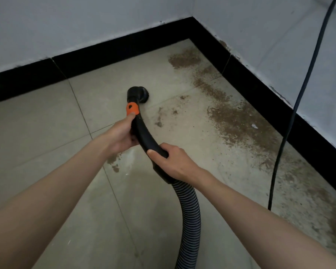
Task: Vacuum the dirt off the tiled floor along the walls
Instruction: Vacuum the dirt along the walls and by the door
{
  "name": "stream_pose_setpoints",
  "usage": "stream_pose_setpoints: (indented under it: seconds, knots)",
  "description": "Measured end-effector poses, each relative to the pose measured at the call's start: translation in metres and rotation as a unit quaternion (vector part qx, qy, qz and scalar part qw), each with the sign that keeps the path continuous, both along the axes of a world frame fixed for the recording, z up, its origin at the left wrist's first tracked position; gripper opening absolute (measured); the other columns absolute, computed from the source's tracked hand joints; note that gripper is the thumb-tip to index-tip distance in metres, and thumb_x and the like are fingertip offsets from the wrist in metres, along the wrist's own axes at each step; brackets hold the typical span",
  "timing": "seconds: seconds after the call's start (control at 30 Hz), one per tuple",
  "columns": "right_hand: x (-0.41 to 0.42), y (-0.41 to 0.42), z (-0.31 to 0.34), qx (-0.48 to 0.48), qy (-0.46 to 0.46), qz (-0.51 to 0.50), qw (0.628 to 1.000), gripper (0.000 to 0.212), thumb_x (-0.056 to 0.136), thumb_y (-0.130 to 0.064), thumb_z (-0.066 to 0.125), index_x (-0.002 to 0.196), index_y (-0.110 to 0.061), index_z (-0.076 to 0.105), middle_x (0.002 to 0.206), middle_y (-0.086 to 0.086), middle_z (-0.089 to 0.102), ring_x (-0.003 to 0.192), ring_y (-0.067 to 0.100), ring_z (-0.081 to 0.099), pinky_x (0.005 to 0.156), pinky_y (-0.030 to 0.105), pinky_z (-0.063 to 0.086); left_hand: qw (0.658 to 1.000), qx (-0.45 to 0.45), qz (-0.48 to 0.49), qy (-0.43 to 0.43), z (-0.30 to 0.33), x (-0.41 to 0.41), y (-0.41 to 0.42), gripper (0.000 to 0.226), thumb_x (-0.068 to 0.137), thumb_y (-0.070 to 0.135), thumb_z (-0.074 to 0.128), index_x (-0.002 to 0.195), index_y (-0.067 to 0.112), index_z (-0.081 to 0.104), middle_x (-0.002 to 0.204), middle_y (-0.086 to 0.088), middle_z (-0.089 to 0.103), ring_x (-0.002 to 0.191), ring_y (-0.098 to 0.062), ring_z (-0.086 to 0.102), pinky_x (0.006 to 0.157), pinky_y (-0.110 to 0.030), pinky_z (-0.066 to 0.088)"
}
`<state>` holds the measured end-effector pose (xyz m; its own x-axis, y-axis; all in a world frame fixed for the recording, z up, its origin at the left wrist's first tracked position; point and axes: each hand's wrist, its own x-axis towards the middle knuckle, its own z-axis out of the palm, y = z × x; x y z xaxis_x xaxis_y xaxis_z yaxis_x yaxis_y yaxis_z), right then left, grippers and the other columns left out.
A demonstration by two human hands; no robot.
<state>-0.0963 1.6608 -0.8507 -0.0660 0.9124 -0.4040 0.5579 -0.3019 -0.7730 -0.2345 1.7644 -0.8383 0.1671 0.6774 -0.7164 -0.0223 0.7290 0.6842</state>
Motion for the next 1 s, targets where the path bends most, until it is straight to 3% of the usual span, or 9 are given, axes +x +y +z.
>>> stream_pose_setpoints:
  seconds: [0.2, 0.33, 0.47, 0.67, 0.83, 1.0]
  knots:
    - [-0.04, -0.036, 0.014, 0.01, -0.022, 0.109, 0.994, 0.031, 0.094, -0.056, 0.048, 0.098, -0.026, 0.053, 0.088, 0.002, 0.067, 0.083, 0.023, 0.064, 0.075, 0.039, 0.053, 0.998, -0.004, 0.068, -0.005, 0.006, -0.066, -0.036, 0.042, 0.097, 0.048, 0.042, 0.118, 0.012, 0.045, 0.101, -0.01, 0.058, 0.087, -0.019, 0.061, 0.066, -0.031, 0.05]
    - [-0.056, -0.057, 0.019, -0.017, -0.004, 0.174, 0.985, 0.031, 0.095, -0.057, 0.047, 0.095, -0.026, 0.051, 0.089, 0.001, 0.067, 0.079, 0.02, 0.064, 0.072, 0.036, 0.052, 0.987, -0.003, 0.151, 0.045, -0.003, -0.091, -0.062, 0.044, 0.097, 0.048, 0.043, 0.119, 0.01, 0.044, 0.091, -0.008, 0.056, 0.074, -0.017, 0.059, 0.057, -0.03, 0.048]
    - [-0.058, -0.078, 0.017, -0.034, 0.002, 0.195, 0.98, 0.03, 0.095, -0.057, 0.046, 0.093, -0.028, 0.05, 0.087, 0.0, 0.065, 0.078, 0.019, 0.063, 0.069, 0.034, 0.05, 0.99, -0.028, 0.128, 0.044, -0.016, -0.105, -0.087, 0.049, 0.097, 0.047, 0.042, 0.119, 0.003, 0.045, 0.093, -0.008, 0.057, 0.078, -0.018, 0.06, 0.059, -0.03, 0.048]
    - [-0.056, -0.085, 0.018, -0.039, 0.0, 0.158, 0.987, 0.029, 0.094, -0.055, 0.049, 0.091, -0.027, 0.054, 0.089, 0.0, 0.069, 0.081, 0.018, 0.066, 0.078, 0.039, 0.055, 0.993, -0.014, 0.112, 0.038, -0.015, -0.096, -0.089, 0.046, 0.098, 0.047, 0.04, 0.112, 0.003, 0.045, 0.092, -0.005, 0.054, 0.079, -0.016, 0.056, 0.06, -0.029, 0.048]
    - [-0.047, -0.091, 0.017, -0.044, -0.043, 0.068, 0.996, 0.035, 0.089, -0.058, 0.049, 0.083, -0.024, 0.055, 0.082, 0.0, 0.068, 0.077, 0.019, 0.066, 0.074, 0.038, 0.056, 0.998, -0.018, 0.064, 0.019, -0.006, -0.066, -0.08, 0.038, 0.099, 0.044, 0.039, 0.092, 0.008, 0.048, 0.083, -0.004, 0.05, 0.073, -0.016, 0.053, 0.058, -0.028, 0.047]
    - [-0.03, -0.092, 0.016, -0.046, -0.074, -0.011, 0.996, 0.039, 0.086, -0.058, 0.051, 0.083, -0.02, 0.058, 0.081, 0.003, 0.069, 0.076, 0.023, 0.067, 0.074, 0.041, 0.057, 0.999, -0.011, 0.031, 0.004, -0.003, -0.028, -0.07, 0.042, 0.099, 0.044, 0.039, 0.109, 0.003, 0.043, 0.085, -0.005, 0.05, 0.074, -0.016, 0.052, 0.068, -0.03, 0.047]
